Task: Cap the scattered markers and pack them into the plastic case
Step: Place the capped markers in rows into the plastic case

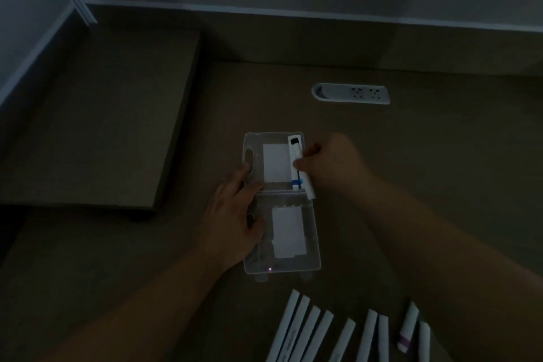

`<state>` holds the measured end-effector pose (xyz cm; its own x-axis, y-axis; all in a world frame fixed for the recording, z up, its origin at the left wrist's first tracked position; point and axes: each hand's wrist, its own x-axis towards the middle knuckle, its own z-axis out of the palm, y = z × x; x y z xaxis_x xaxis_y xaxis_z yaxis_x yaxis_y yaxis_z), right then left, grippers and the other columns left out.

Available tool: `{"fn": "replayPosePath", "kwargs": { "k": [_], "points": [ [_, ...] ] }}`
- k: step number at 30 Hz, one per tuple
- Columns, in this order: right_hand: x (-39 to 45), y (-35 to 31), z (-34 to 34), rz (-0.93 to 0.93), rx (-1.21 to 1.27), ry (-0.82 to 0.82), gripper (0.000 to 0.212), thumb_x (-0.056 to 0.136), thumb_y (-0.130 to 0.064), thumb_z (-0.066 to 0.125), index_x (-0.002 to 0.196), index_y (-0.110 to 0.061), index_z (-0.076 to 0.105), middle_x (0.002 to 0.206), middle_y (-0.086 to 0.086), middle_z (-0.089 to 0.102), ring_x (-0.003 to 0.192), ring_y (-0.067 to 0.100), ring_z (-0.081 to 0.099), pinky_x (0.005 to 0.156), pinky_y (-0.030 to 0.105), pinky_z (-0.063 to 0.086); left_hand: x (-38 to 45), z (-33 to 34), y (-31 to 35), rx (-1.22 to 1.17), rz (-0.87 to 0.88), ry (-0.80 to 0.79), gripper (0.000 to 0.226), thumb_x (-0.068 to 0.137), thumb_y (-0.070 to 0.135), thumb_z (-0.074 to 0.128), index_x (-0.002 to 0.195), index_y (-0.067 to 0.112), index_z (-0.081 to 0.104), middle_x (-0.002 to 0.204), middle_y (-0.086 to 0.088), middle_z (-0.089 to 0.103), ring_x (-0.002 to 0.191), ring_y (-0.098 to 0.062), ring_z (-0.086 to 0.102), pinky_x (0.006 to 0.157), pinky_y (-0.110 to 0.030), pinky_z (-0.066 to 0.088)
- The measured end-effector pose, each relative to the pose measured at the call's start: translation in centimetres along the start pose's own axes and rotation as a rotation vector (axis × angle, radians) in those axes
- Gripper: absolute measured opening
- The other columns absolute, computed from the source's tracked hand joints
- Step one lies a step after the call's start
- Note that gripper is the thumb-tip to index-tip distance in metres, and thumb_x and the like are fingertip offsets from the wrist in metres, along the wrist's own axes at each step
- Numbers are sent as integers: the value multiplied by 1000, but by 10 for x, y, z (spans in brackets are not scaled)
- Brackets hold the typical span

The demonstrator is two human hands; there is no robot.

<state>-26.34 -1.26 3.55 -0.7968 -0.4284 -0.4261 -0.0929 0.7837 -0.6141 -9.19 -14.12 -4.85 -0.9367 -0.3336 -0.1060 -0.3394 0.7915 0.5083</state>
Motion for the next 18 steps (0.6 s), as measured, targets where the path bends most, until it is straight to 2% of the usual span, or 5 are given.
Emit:
{"fn": "replayPosePath", "kwargs": {
  "k": [4, 9, 14, 16, 18],
  "points": [
    [12, -14, 0, -34, -34, 39, 12, 83, -25, 75, 89, -18, 67, 84, 1, 65, 77, 11, 61, 67, 30, 52, 0, -2, 0, -14, 12, -19, 72, 86, 49, 62, 149, 44, 27, 165, 13, 2, 149, -19, 16, 115, -49, 34],
    [16, -22, 0, -21, -1, 32, 10, 83, -20, 74, 85, -12, 68, 88, 11, 69, 83, 23, 68, 80, 46, 58, 0, -1, -1, -57, 20, -21, 72, 86, 49, 62, 149, 47, 26, 164, 15, 0, 149, -16, 10, 119, -45, 24],
    [21, -23, 0, 68, 125, -7, 14, 84, -20, 73, 78, -18, 61, 87, 9, 67, 82, 23, 68, 77, 41, 59, -1, -4, 0, -65, 35, -14, 71, 85, 50, 59, 148, 47, 27, 164, 15, 1, 150, -15, 7, 120, -44, 21],
    [22, -22, 1, 51, 115, -7, 15, 84, -19, 74, 76, -19, 62, 83, 8, 67, 78, 21, 67, 74, 39, 58, -1, -3, 0, -51, 33, -10, 71, 86, 47, 62, 149, 44, 29, 164, 13, 3, 149, -15, 7, 118, -40, 19],
    [21, -20, 3, 21, 93, -7, 14, 84, -18, 74, 77, -20, 62, 83, 5, 66, 78, 18, 66, 73, 36, 56, -1, -4, 0, -41, 29, -11, 73, 86, 47, 62, 150, 44, 27, 164, 13, 2, 150, -16, 8, 119, -42, 21]
  ]
}}
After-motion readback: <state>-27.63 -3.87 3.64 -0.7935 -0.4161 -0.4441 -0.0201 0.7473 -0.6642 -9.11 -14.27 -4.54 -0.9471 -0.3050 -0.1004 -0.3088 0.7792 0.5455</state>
